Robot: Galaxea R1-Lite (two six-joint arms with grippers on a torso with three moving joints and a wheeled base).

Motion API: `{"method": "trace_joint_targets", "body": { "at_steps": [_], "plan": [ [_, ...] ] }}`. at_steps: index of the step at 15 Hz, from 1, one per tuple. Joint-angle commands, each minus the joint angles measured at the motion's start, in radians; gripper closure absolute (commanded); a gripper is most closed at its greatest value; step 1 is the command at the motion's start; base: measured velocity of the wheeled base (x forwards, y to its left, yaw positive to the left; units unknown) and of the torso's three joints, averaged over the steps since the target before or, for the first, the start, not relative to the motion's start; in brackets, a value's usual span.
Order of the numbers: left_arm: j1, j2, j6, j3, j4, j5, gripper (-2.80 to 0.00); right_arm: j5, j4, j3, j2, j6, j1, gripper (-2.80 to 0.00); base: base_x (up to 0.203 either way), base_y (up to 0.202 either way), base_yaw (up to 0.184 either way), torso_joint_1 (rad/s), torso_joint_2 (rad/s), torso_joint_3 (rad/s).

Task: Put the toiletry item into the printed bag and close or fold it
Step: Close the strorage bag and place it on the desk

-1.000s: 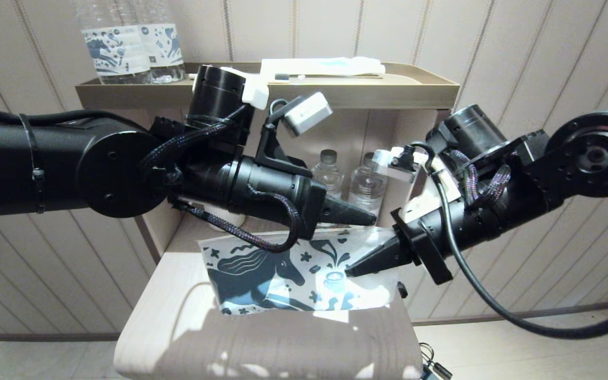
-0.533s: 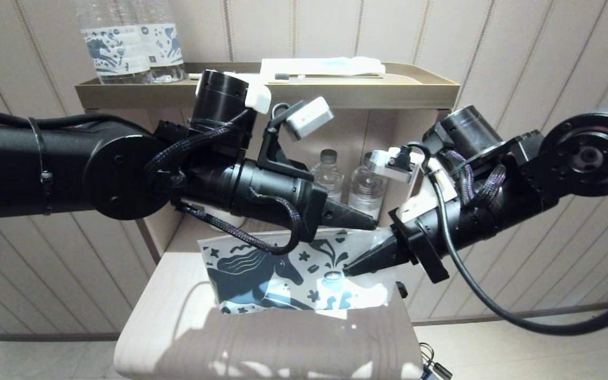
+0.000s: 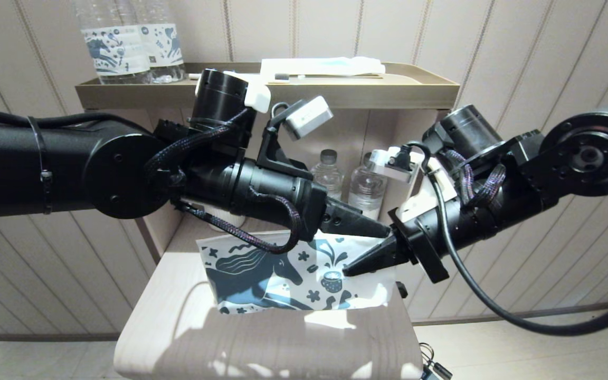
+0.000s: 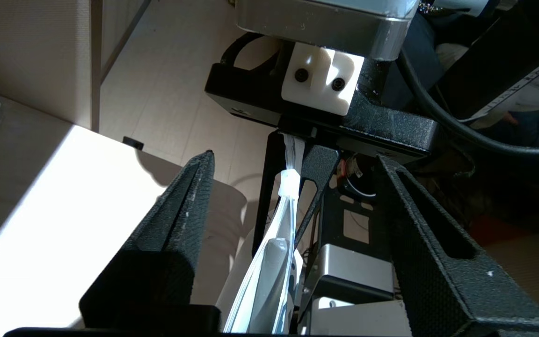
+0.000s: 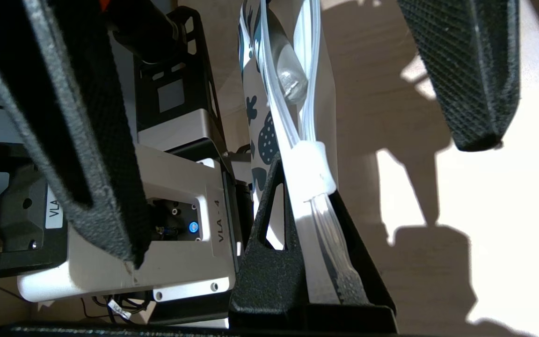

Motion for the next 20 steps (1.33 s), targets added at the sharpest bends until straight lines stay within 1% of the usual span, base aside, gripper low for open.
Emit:
{"method": "trace_joint_targets", "body": {
  "at_steps": [1, 10, 11, 18, 19, 20],
  "plan": [
    [-0.001, 0.000, 0.001, 0.007, 0.001, -0.005, -2.80, 0.005, 0.004, 0.001, 0.000, -0.002, -0.002, 0.00, 0.000, 0.000, 0.000, 0.000, 0.00, 0.000],
    [-0.001, 0.007, 0.007, 0.014, -0.002, -0.005, -2.80, 0.005, 0.004, -0.012, 0.004, -0.001, -0.002, 0.00, 0.000, 0.000, 0.000, 0.000, 0.00, 0.000],
    [-0.002, 0.004, 0.010, 0.017, -0.002, -0.005, 0.00, 0.006, 0.004, -0.012, 0.004, -0.001, 0.000, 0.00, 0.000, 0.000, 0.000, 0.000, 0.00, 0.000],
    [-0.001, 0.005, 0.014, 0.020, -0.004, -0.005, 0.00, 0.007, 0.002, -0.019, 0.004, 0.010, 0.000, 0.00, 0.000, 0.000, 0.000, 0.000, 0.00, 0.000],
    [-0.001, 0.008, 0.026, 0.022, -0.004, -0.001, 0.00, 0.007, 0.002, -0.019, 0.004, 0.011, -0.001, 0.00, 0.000, 0.000, 0.000, 0.000, 0.00, 0.000],
    [-0.002, 0.013, 0.051, 0.023, -0.003, 0.000, 0.00, 0.007, 0.002, -0.019, 0.004, 0.011, -0.002, 0.00, 0.000, 0.000, 0.000, 0.000, 0.00, 0.000]
  ]
}}
